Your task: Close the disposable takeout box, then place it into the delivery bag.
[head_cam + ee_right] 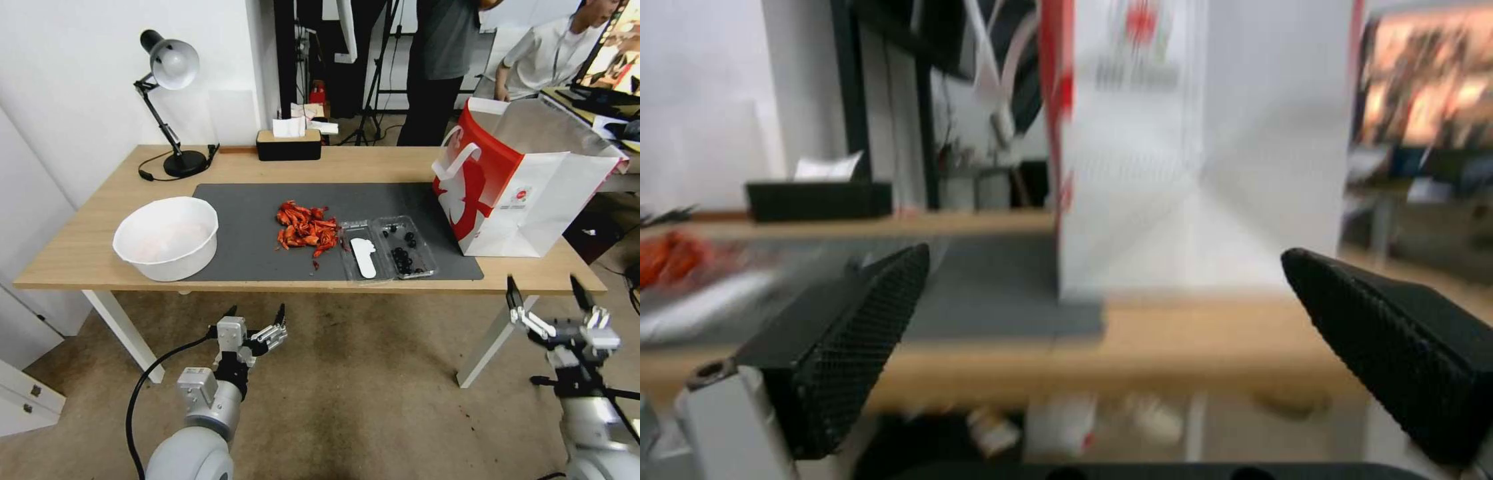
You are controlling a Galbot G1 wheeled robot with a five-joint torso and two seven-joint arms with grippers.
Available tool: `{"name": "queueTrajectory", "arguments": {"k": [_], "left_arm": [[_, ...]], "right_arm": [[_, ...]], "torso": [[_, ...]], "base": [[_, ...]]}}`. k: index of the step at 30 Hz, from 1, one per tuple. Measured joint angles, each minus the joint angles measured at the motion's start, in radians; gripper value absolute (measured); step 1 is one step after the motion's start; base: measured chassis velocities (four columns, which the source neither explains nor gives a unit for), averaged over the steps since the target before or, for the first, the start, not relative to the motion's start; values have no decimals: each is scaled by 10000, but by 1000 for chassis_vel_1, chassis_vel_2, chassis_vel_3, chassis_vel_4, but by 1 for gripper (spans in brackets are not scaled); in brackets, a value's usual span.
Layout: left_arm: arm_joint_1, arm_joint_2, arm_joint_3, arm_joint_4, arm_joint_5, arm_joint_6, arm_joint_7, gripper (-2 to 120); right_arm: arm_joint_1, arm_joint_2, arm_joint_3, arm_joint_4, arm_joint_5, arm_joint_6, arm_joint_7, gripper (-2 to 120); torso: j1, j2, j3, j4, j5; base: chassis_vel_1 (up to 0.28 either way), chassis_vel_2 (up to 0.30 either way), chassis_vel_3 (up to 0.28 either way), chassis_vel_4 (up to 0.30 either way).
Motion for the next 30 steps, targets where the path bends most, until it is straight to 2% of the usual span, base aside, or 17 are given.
{"name": "queueTrajectory", "arguments": {"k": [4,6,11,13,14,16,17,18,19,22,30], "left_arm": [[7,6,4,82,82,-89,18,100],[47,56,-85,150,147,-219,22,100],[97,84,-234,355,614,-599,122,100],[114,49,-393,688,1479,-1135,470,100],[114,49,-393,688,1479,-1135,470,100],[100,-7,-699,1356,2273,-2124,1032,100],[100,-7,-699,1356,2273,-2124,1032,100],[132,-11,-837,1681,2252,-2700,1496,100],[188,1,-884,1818,2145,-2917,1745,100],[268,9,-963,1970,2118,-3214,2046,100],[280,-157,-1044,1973,2375,-3324,2100,100]], "right_arm": [[15,128,-394,-415,344,-16,-564,100],[28,252,-759,-611,585,-168,-1281,100],[43,208,-895,-420,806,-584,-1563,100],[43,72,-914,-293,921,-878,-1666,100],[43,72,-914,-293,921,-878,-1666,100],[78,-22,-896,-200,964,-1063,-1694,100],[78,-22,-896,-200,964,-1063,-1694,100],[90,-50,-885,-115,972,-1149,-1681,100],[91,-67,-882,-50,985,-1228,-1652,100],[91,-106,-880,68,999,-1418,-1564,100],[77,-136,-888,100,998,-1560,-1430,100]], "torso": [[0,0,0,-1,2],[0,0,0,-1,1],[-1,0,0,1,-3],[0,0,0,0,-1],[0,0,0,0,-1],[0,0,0,-1,-3],[0,0,0,-1,-3],[0,0,0,0,-1],[0,0,1,0,-6],[0,0,0,0,-1],[0,0,0,-2,-1]], "base": [[0,0,0,0],[0,0,0,0],[0,0,0,0],[0,0,0,0],[0,0,0,0],[0,0,0,0],[0,0,0,0],[0,0,0,0],[0,0,0,0],[0,0,0,0],[0,0,0,0]]}}
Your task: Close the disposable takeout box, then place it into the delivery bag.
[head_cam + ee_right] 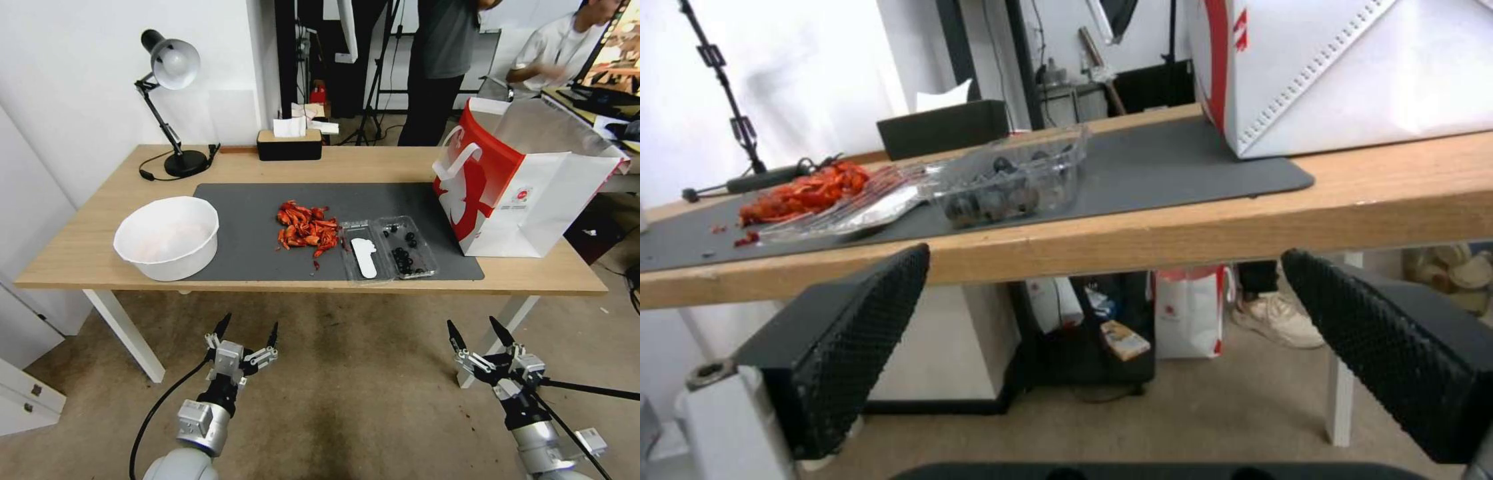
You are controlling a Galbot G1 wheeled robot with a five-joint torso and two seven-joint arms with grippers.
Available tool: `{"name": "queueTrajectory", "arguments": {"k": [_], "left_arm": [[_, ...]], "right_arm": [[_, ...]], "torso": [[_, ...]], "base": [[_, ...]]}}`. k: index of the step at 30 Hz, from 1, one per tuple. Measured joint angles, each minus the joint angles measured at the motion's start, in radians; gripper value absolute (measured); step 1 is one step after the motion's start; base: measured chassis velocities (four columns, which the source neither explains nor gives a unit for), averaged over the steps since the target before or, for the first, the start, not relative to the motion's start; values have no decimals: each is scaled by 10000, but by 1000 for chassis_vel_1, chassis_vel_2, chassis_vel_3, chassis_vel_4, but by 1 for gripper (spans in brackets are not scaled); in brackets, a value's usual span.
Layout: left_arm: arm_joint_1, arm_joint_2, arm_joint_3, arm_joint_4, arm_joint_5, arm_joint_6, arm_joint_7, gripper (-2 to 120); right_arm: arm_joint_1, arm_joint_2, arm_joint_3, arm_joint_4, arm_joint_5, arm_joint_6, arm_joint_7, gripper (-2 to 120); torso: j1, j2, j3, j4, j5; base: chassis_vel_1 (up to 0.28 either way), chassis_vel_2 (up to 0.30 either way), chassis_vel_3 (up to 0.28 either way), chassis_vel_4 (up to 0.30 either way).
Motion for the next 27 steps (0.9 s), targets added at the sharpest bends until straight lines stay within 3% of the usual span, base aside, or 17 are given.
{"name": "queueTrajectory", "arguments": {"k": [10,14,15,18,20,22,23,25,27], "left_arm": [[-21,5,319,-182,-36,30,-37,100],[-73,223,1419,-719,-2444,609,-66,100],[-73,223,1419,-719,-2444,609,-66,100],[-341,431,2522,-1411,-4119,1304,-413,100],[-374,457,2703,-1568,-4474,1399,-513,100],[-389,496,3096,-2025,-5811,1573,-896,100],[-389,496,3096,-2025,-5811,1573,-896,100],[-526,594,3317,-2291,-7193,1613,-1221,100],[-656,674,3429,-2354,-7815,1634,-1315,100]], "right_arm": [[-84,21,-6,170,-40,-114,192,100],[-172,71,45,217,-46,-138,327,100],[-172,71,45,217,-46,-138,327,100],[-171,10,222,218,-52,-149,545,100],[-142,-34,226,218,-54,-174,579,100],[128,-294,88,146,-55,-302,731,100],[128,-294,88,146,-55,-302,731,100],[253,-422,-6,51,-62,-354,805,100],[232,-429,6,29,-69,-352,814,100]], "torso": [[0,0,0,1,0],[-1,0,0,1,0],[-1,0,0,1,0],[0,0,0,-3,-1],[0,0,0,-6,-1],[-1,0,0,3,-1],[-1,0,0,3,-1],[0,0,0,10,6],[0,0,0,7,1]], "base": [[0,0,0,0],[0,0,0,0],[0,0,0,0],[0,0,0,0],[0,0,0,0],[0,0,0,0],[0,0,0,0],[0,0,0,0],[0,0,0,0]]}}
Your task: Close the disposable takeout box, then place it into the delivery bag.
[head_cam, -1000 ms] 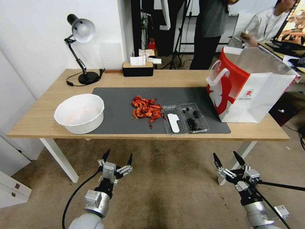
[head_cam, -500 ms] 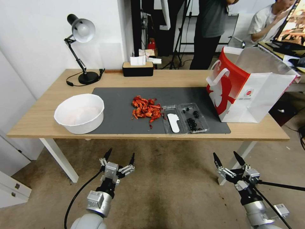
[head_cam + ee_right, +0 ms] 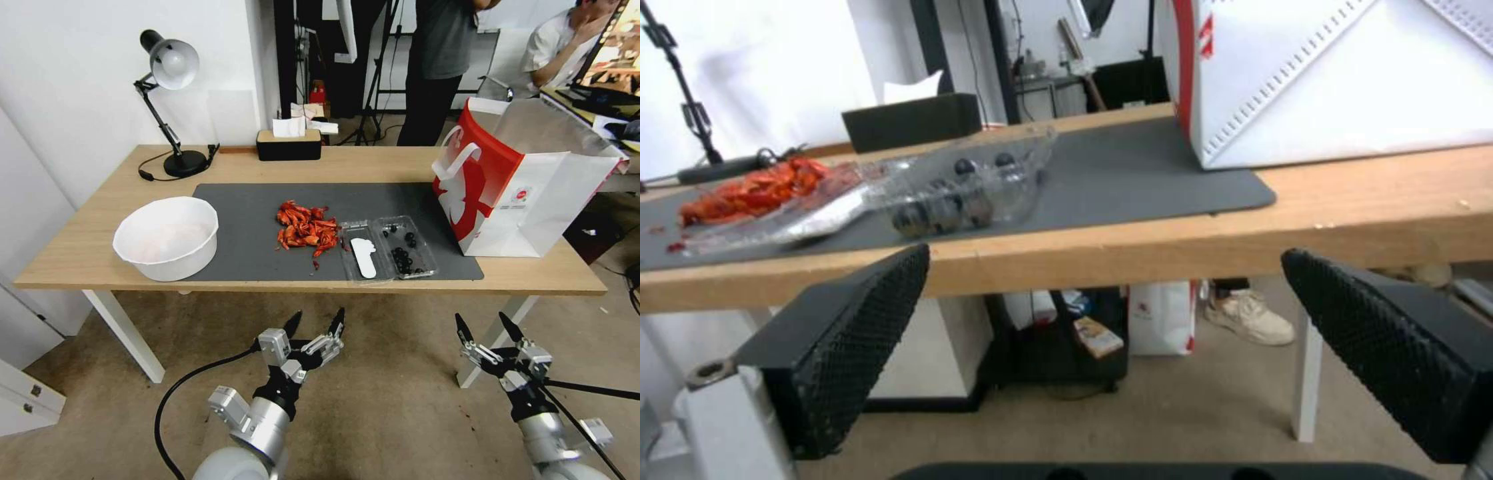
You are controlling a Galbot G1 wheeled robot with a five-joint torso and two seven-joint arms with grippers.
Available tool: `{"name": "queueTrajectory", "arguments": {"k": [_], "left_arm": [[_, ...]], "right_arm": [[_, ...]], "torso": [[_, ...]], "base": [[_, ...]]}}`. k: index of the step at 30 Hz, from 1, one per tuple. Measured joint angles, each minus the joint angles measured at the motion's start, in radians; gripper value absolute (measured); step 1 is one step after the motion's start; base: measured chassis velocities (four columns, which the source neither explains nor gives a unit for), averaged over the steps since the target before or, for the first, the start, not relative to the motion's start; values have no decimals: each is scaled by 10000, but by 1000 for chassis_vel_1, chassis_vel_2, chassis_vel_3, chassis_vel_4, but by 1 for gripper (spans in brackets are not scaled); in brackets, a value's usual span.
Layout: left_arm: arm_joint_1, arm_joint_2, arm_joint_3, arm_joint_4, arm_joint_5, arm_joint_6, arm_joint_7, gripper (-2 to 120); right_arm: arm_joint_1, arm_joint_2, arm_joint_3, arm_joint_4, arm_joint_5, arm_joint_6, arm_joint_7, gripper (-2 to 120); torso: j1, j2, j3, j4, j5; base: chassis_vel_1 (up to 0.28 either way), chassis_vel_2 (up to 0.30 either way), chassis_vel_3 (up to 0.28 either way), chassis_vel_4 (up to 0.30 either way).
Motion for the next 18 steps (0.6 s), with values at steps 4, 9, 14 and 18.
{"name": "queueTrajectory", "arguments": {"k": [4,9,14,18], "left_arm": [[-670,277,574,-120,-1927,90,-311,100],[-1822,337,1359,325,-2890,73,-644,100],[-3543,111,2508,1367,-3365,-289,-1334,100],[-4362,-269,3023,1924,-3488,-372,-1693,100]], "right_arm": [[-226,99,91,17,-119,103,-7,100],[-400,288,82,205,-363,143,-12,100],[-501,489,55,330,-683,118,46,100],[-509,658,-16,329,-876,89,124,100]], "torso": [[0,0,0,-9,-2],[0,0,0,-6,-2],[0,0,1,-5,-2],[0,0,1,-8,0]], "base": [[0,0,0,0],[0,0,0,0],[0,0,0,0],[0,0,0,0]]}}
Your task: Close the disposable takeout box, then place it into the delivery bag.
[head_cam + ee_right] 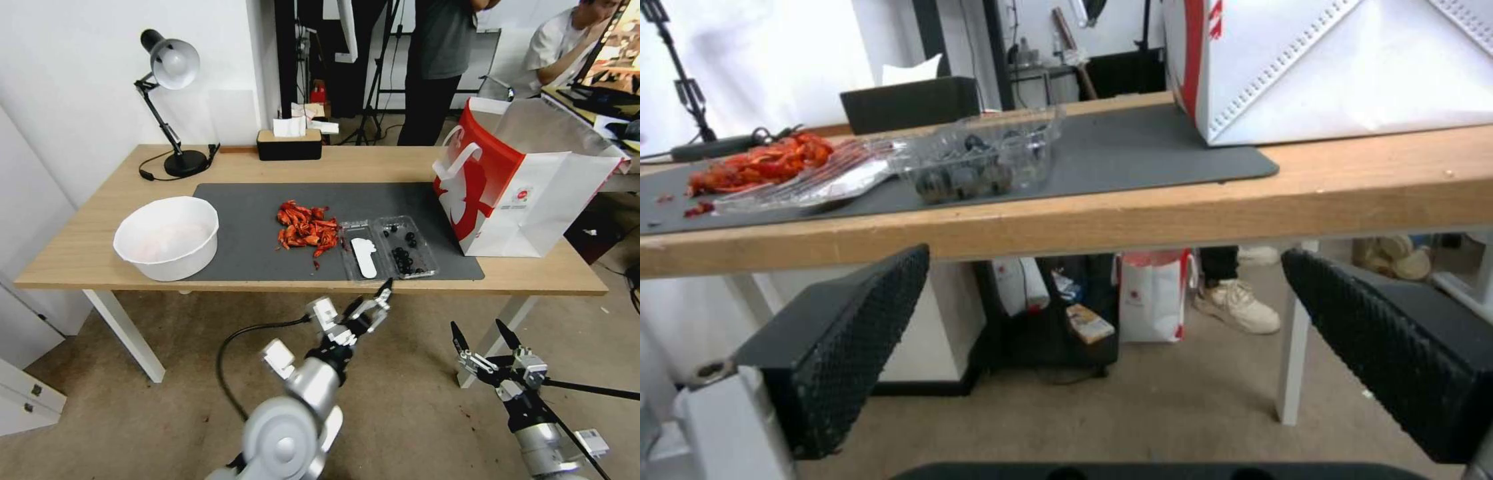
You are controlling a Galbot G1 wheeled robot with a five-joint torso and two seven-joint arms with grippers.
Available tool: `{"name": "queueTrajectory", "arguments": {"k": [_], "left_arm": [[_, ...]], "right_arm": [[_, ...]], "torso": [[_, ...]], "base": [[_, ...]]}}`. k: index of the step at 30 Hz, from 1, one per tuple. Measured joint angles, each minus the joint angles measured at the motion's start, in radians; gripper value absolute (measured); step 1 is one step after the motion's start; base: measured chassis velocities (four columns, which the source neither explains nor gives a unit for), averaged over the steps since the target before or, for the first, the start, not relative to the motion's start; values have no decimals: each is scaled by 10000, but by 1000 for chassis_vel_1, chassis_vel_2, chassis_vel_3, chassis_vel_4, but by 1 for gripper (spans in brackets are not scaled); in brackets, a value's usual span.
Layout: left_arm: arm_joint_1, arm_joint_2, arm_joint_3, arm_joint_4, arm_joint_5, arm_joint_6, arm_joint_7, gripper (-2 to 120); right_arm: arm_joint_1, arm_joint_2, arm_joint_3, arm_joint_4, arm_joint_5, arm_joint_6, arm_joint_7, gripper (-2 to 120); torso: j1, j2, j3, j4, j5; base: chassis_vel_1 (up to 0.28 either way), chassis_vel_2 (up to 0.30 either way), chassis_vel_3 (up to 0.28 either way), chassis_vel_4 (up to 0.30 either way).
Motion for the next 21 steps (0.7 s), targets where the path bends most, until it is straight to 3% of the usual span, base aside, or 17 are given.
{"name": "queueTrajectory", "arguments": {"k": [13,21], "left_arm": [[-1238,-640,330,958,-1036,251,-1933,100],[-1613,-964,205,1277,-1553,261,-2148,100]], "right_arm": [[-31,252,93,-102,-168,19,96,100],[23,306,103,-258,-197,77,104,100]], "torso": [[0,0,0,2,0],[0,0,0,2,0]], "base": [[0,0,0,0],[0,0,0,0]]}}
